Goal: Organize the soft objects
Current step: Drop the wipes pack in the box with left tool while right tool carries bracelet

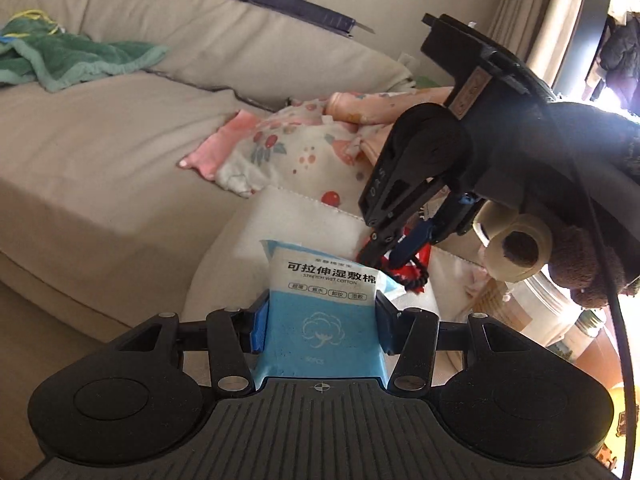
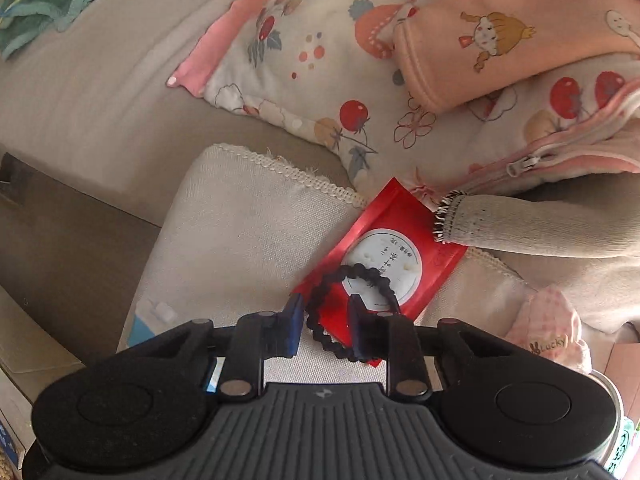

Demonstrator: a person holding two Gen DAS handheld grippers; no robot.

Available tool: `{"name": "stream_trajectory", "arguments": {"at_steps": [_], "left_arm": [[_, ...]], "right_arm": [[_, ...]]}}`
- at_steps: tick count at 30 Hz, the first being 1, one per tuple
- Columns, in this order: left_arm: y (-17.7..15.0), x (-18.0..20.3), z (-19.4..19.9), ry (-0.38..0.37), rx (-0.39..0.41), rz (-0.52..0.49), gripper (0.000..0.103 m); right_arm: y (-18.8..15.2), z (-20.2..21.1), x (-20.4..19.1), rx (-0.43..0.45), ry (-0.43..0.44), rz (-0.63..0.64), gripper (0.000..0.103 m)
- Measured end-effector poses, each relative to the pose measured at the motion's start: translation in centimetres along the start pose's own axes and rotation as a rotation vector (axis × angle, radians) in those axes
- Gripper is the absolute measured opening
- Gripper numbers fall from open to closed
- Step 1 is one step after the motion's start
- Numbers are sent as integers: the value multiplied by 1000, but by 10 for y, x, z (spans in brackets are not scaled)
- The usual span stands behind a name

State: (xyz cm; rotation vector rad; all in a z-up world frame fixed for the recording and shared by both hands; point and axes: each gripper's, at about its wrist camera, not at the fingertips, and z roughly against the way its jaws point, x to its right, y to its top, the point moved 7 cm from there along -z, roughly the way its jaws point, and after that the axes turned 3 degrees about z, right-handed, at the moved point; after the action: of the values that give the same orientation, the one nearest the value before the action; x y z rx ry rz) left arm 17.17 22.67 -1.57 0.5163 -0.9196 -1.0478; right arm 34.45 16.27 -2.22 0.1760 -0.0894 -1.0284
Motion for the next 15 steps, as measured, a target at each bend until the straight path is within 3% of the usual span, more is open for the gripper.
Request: {"name": "stream_trajectory", "arguments": {"at_steps": [1, 3, 8, 15], "left_arm": [[-1, 1, 0, 4, 0, -8, 55], [-2, 2, 1, 6, 0, -17, 55], [-2, 2, 1, 7, -2, -24, 55], [13, 14, 16, 3, 19, -66, 55]], "right_arm": [[0, 1, -1, 16, 2, 2, 21], [-2, 3, -8, 18, 8, 52, 7], [-17, 44, -17, 83, 78, 77, 7], [-67, 171, -14, 292, 205, 139, 7]]}}
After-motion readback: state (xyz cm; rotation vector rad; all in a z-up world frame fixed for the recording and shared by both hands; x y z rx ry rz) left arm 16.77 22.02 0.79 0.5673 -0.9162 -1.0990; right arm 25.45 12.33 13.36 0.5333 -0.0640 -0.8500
